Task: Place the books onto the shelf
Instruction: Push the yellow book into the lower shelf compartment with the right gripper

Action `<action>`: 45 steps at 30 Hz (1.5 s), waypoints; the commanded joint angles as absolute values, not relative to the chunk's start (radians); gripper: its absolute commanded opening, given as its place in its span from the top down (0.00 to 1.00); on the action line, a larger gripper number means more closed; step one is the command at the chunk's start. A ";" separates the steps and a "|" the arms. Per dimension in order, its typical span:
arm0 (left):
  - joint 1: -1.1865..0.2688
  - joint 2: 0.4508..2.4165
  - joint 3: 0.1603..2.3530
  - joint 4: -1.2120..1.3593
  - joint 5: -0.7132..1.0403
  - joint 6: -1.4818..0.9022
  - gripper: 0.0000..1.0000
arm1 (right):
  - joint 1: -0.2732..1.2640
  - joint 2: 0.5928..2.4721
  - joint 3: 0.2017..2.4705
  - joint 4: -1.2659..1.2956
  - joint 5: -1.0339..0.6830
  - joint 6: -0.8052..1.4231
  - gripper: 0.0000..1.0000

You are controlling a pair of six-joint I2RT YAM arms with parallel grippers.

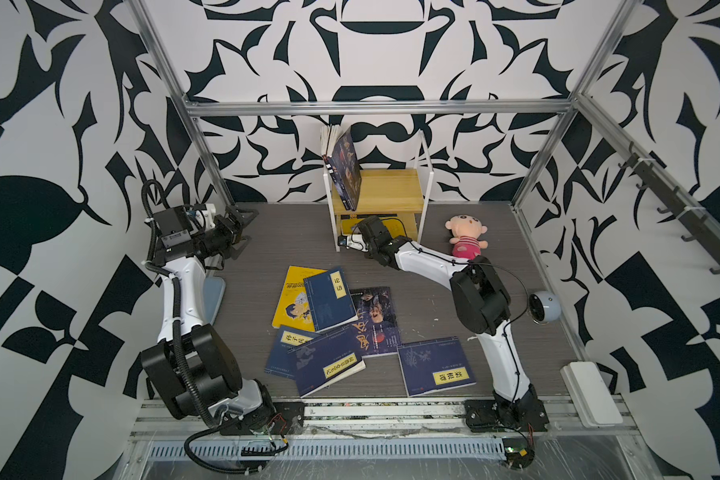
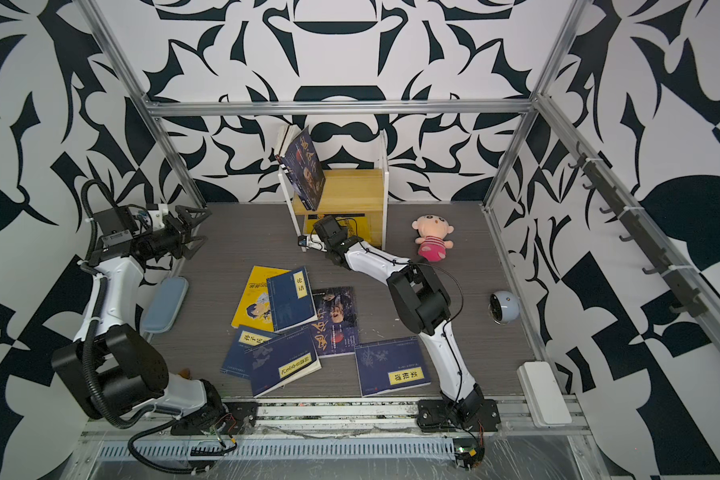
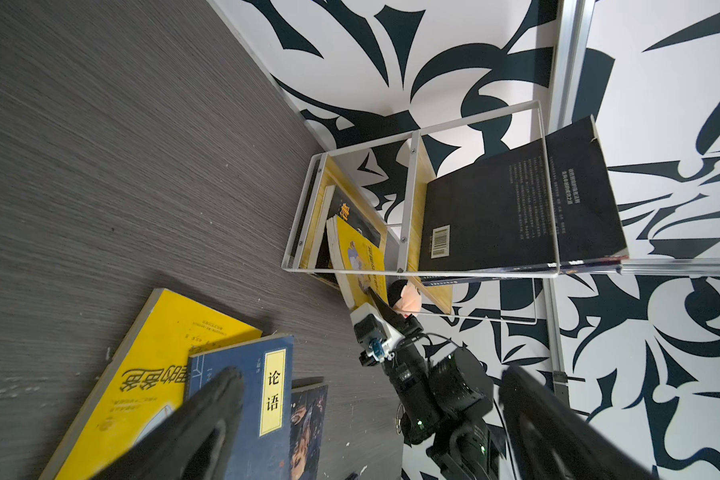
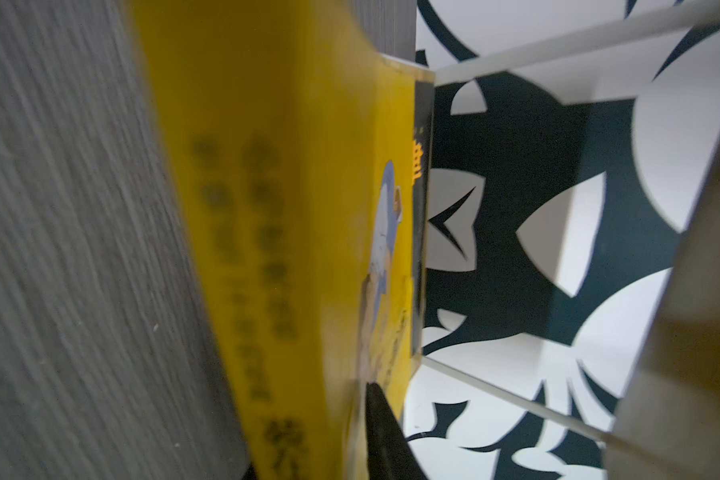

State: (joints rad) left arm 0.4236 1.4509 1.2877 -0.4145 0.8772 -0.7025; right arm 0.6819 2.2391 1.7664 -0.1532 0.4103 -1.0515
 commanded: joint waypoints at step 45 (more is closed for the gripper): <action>0.431 1.437 1.255 -0.388 0.857 -0.695 0.00 | 0.560 2.296 2.048 -0.540 0.063 -0.897 0.72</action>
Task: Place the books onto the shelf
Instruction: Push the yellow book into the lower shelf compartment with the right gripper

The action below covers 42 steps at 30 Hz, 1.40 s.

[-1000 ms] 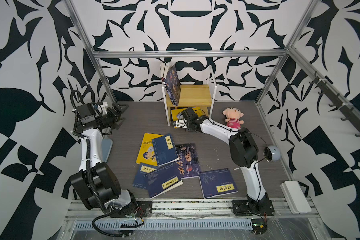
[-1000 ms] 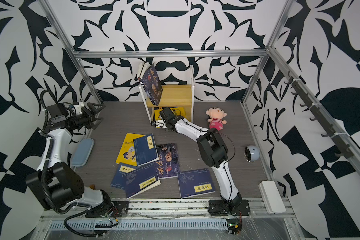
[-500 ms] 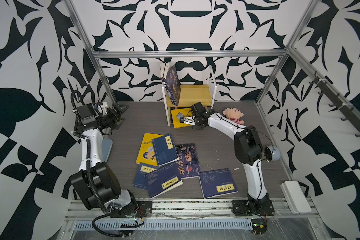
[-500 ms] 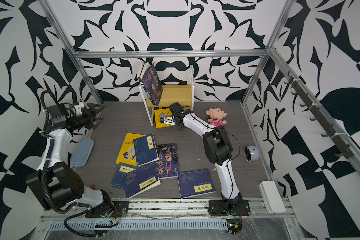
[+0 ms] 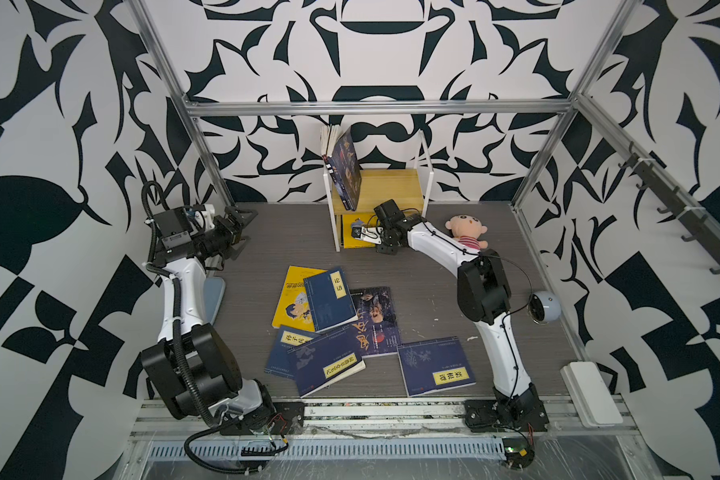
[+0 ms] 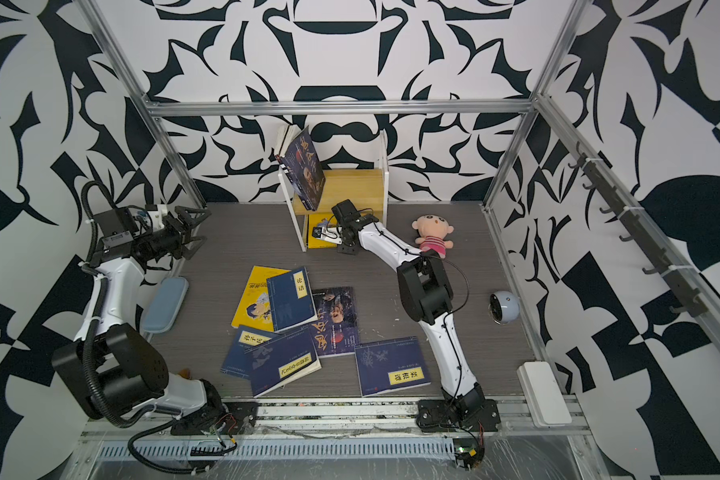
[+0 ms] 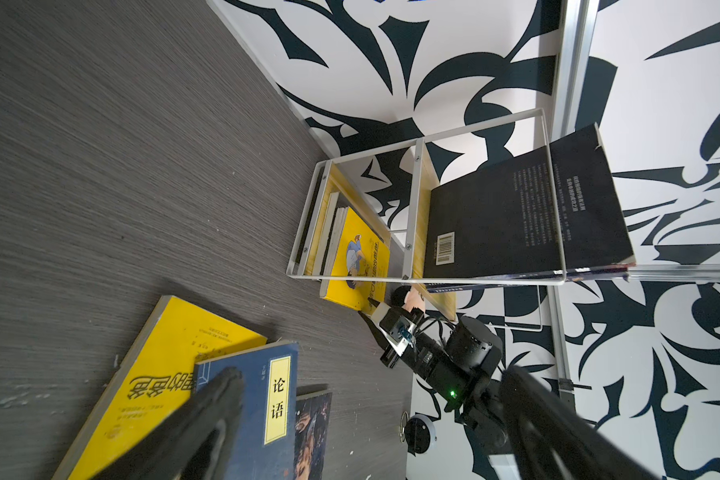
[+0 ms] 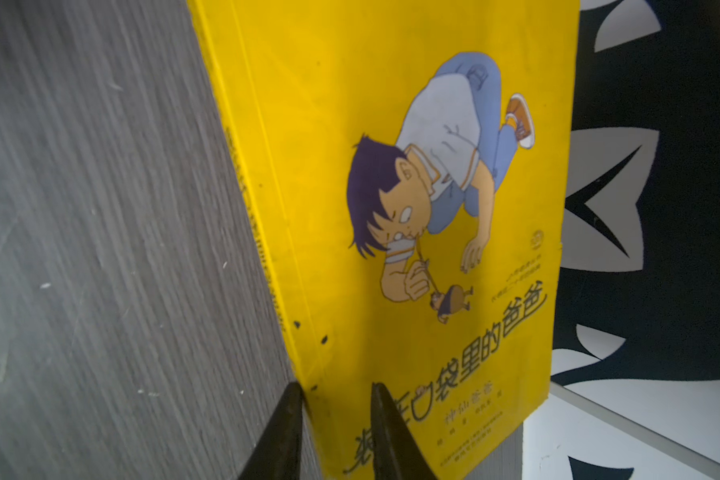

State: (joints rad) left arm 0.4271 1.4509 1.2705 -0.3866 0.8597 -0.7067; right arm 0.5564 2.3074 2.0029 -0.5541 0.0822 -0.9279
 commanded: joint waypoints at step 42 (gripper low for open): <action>0.428 1.415 1.244 -0.393 0.833 -0.670 0.00 | 0.527 2.323 2.071 -0.539 0.017 -0.885 0.61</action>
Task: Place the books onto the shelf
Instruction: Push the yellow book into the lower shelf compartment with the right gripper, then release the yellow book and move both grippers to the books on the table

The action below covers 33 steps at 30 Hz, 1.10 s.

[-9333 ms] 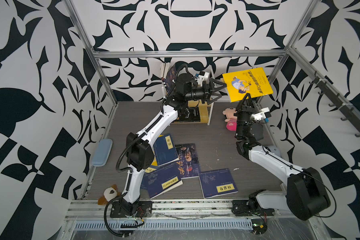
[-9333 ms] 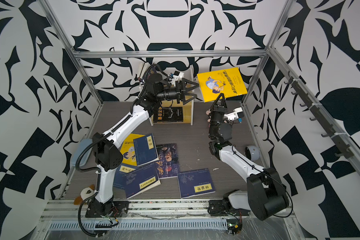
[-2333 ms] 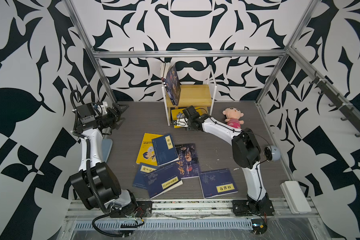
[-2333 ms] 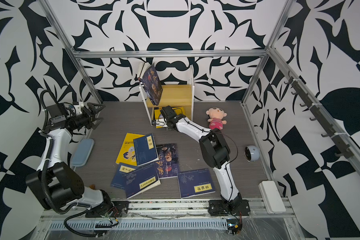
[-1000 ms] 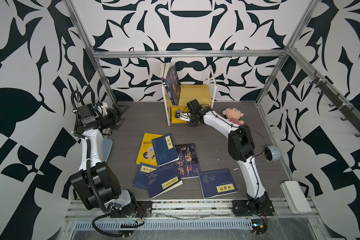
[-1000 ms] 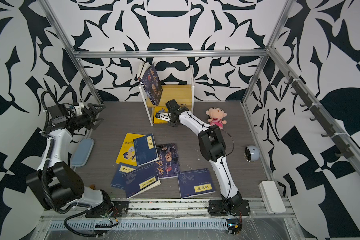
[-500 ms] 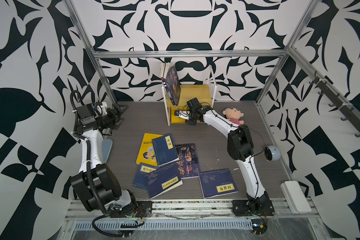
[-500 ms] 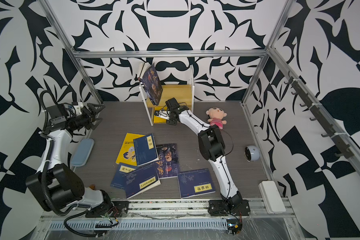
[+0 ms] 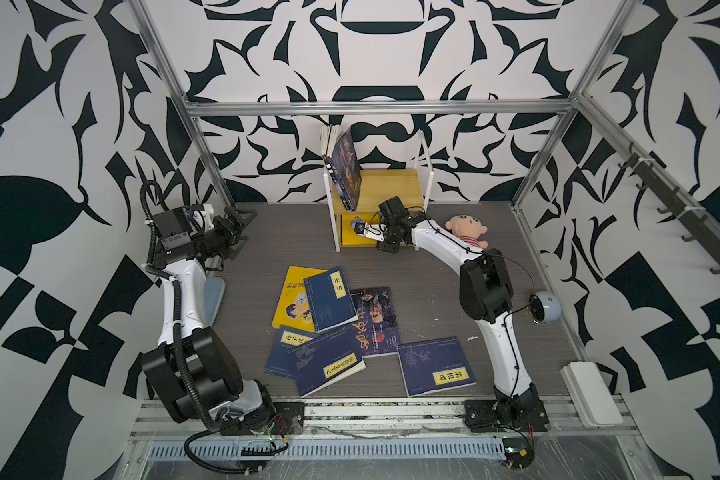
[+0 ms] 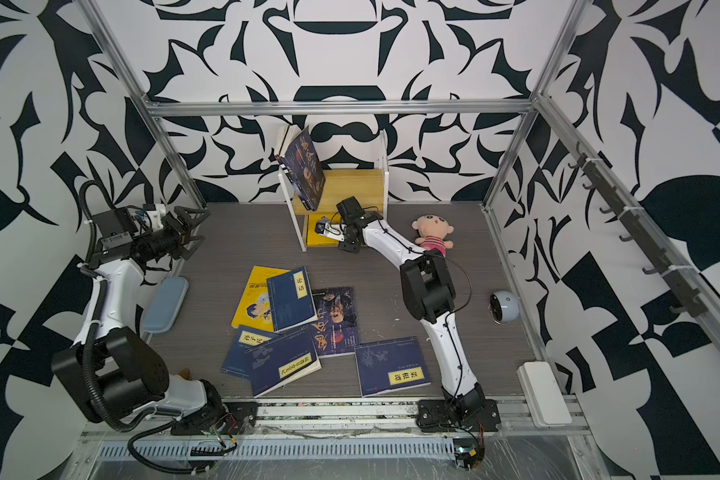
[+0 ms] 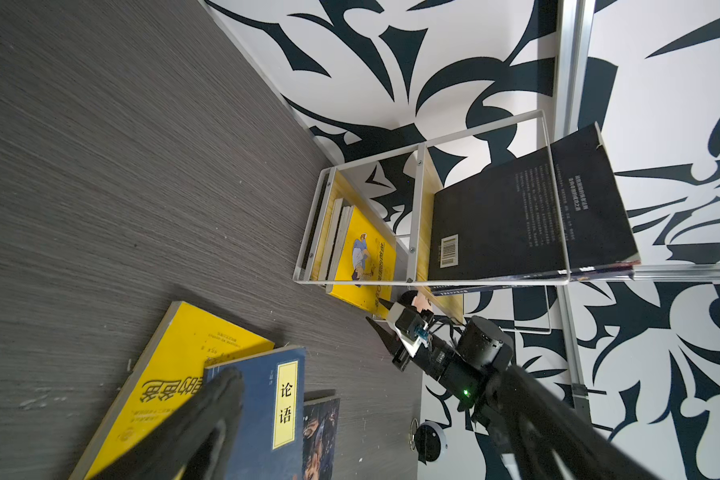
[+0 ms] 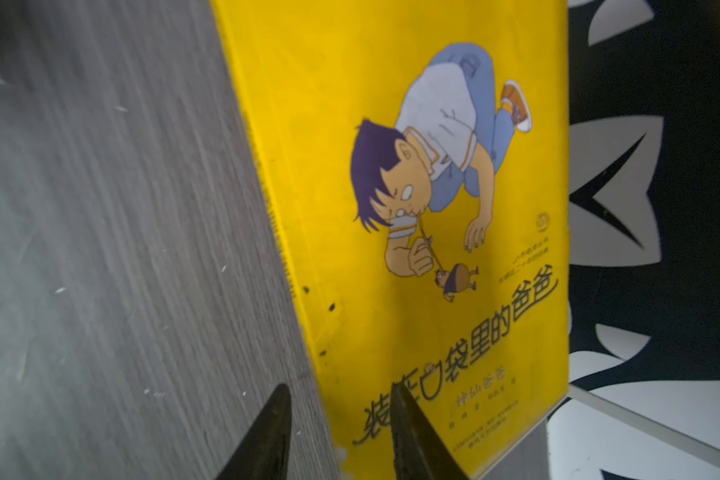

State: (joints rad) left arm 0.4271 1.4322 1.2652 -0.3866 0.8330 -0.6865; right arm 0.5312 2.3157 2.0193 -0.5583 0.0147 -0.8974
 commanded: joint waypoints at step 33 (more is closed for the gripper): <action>0.238 1.479 1.113 -0.586 0.719 -0.480 0.00 | 0.652 1.832 1.552 -0.353 -0.071 -0.347 0.43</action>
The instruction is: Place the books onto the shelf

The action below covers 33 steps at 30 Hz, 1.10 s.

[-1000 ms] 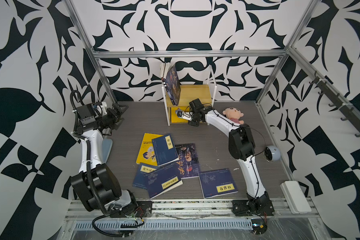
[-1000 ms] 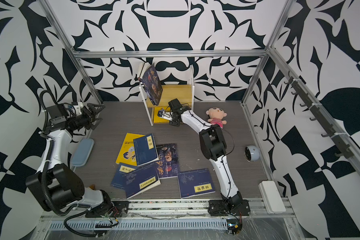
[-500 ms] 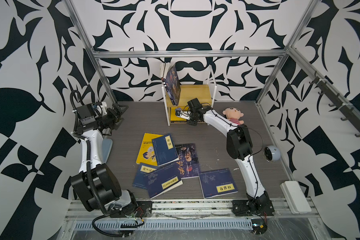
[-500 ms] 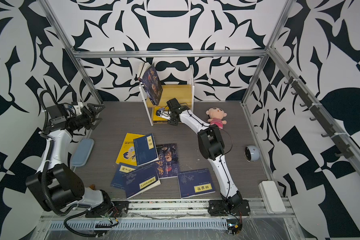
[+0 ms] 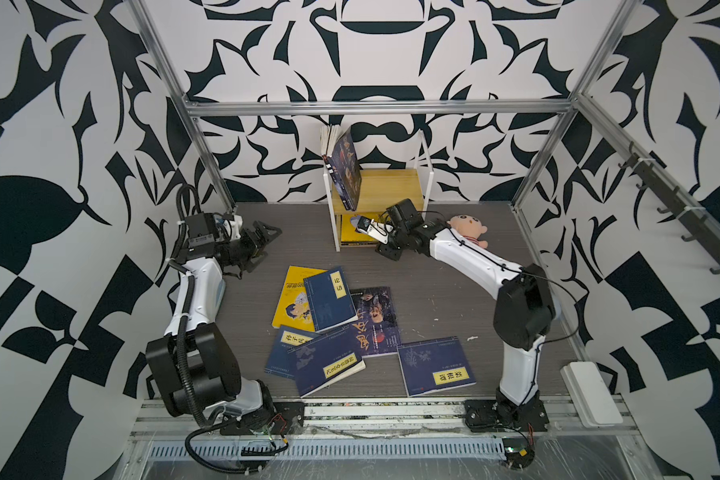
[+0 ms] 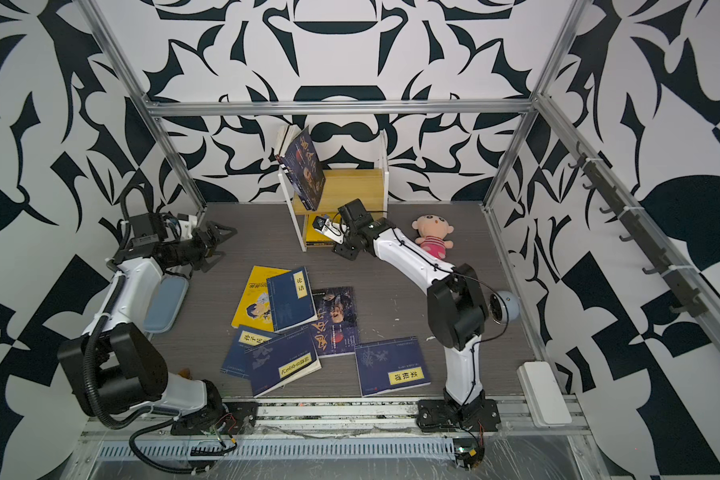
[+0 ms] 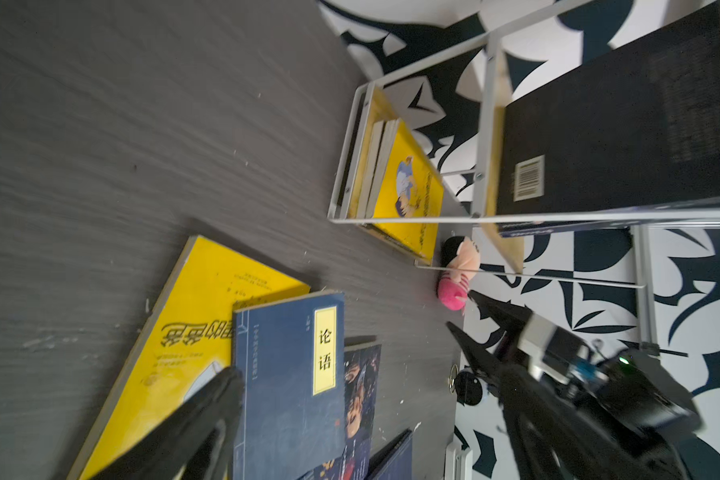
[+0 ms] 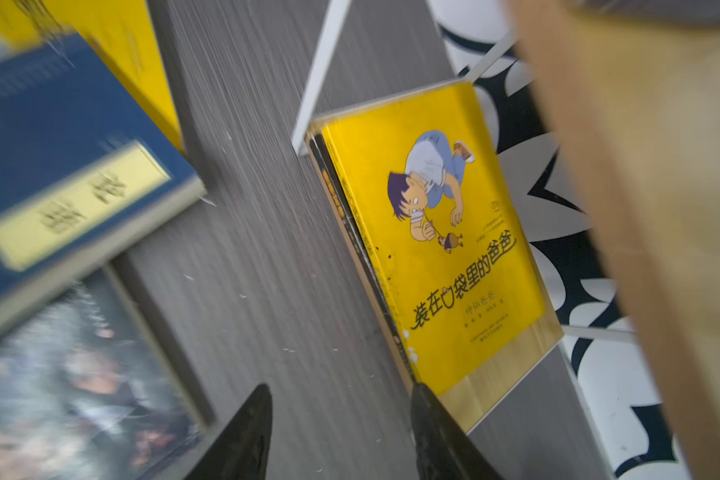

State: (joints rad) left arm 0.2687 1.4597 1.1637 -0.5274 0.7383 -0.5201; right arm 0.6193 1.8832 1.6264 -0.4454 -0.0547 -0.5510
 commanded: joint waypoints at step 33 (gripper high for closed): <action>-0.009 1.723 0.943 -0.397 0.579 -0.593 0.00 | 0.849 2.059 1.475 -0.259 -0.137 0.569 0.75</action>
